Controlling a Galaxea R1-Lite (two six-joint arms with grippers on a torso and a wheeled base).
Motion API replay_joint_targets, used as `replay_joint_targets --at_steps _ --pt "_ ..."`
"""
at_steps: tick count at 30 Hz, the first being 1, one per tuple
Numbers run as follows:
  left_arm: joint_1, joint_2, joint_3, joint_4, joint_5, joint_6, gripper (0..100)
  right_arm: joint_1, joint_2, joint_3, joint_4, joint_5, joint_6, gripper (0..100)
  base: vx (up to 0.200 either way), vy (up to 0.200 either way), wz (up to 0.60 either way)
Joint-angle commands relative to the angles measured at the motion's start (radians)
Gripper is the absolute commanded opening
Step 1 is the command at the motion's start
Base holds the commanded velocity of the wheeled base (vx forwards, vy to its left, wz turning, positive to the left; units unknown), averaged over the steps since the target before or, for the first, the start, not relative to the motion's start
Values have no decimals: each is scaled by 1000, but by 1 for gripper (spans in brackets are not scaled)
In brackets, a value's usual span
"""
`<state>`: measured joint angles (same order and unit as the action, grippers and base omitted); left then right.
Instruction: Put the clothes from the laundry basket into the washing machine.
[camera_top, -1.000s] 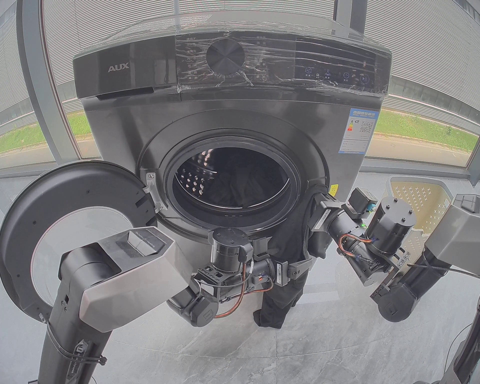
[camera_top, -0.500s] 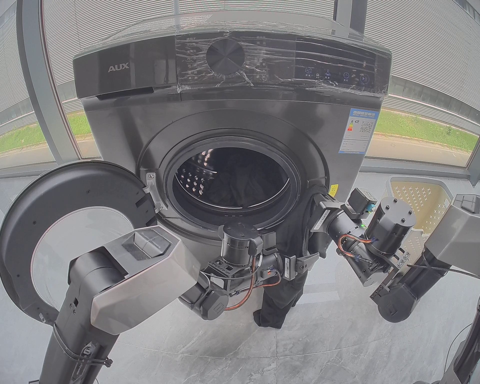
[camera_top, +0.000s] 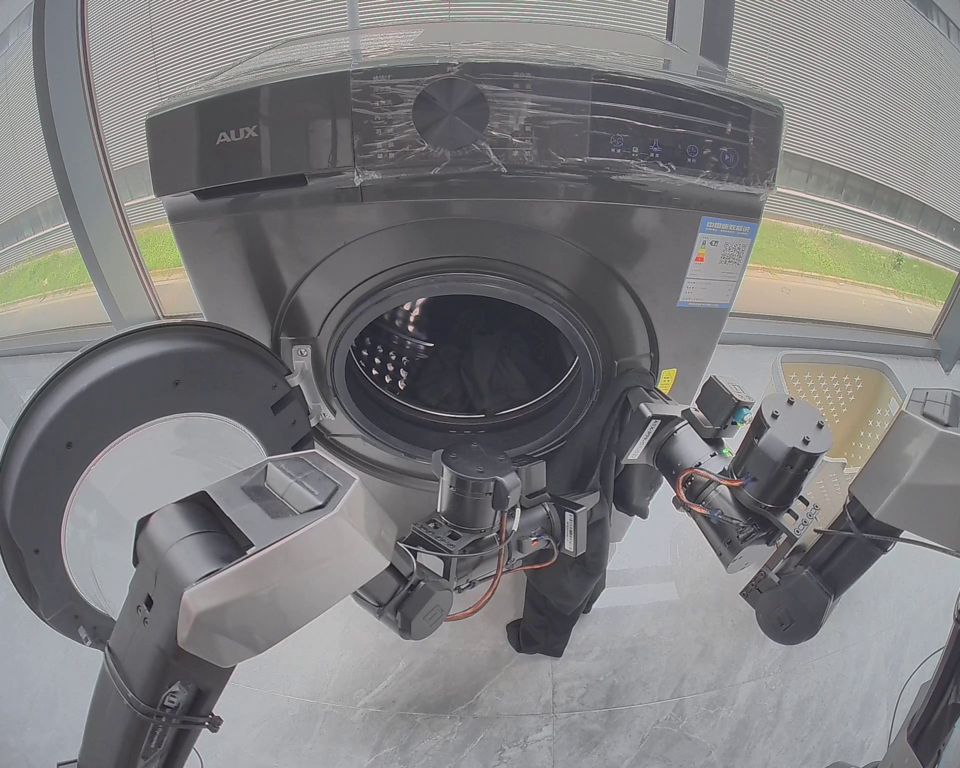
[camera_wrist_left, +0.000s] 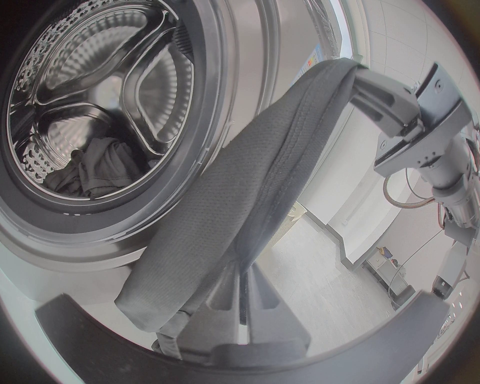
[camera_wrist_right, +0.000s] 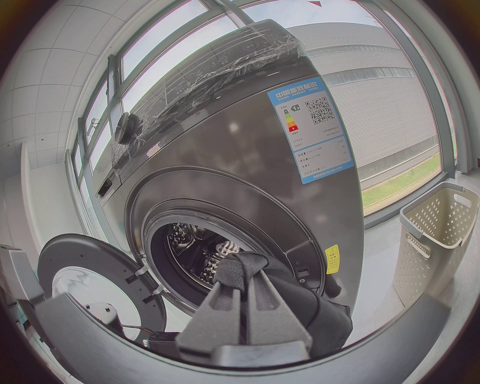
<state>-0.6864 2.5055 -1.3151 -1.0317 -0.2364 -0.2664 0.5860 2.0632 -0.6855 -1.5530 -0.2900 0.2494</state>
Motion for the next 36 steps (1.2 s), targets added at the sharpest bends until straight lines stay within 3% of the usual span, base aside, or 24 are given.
replay_joint_targets --at_steps 1,4,6,8,20,25,27,29,30,32,36 --pt "19 -94 96 -19 0 3 0 -6 2 -2 -12 -1 1 0 0 0 0" --pt "31 -139 155 -41 0 4 0 -11 3 -3 -12 -1 1 0 0 0 0" --pt "47 -201 252 -79 -3 32 0 -14 11 -6 -12 -1 1 0 0 0 0" --pt "53 -237 309 -105 -4 39 0 -15 12 -6 -12 -1 1 0 0 0 0" --pt "120 -422 560 -254 -3 44 0 -5 9 6 -12 0 13 0 0 0 0" --pt "197 -542 663 -314 -3 47 0 48 -9 46 -12 14 18 0 0 0 0" --pt "232 -560 708 -338 -3 62 0 57 -9 54 -12 15 18 0 0 0 0" --pt "288 -576 787 -423 -15 111 0 71 -11 54 -12 15 18 0 0 0 0" --pt "298 -574 804 -452 -17 121 0 71 -12 52 -12 15 18 0 0 0 0" --pt "309 -571 833 -519 -21 118 0 72 -14 49 -12 15 18 0 0 0 0" --pt "311 -564 847 -524 -43 122 0 72 -25 49 -13 14 19 0 0 0 0"
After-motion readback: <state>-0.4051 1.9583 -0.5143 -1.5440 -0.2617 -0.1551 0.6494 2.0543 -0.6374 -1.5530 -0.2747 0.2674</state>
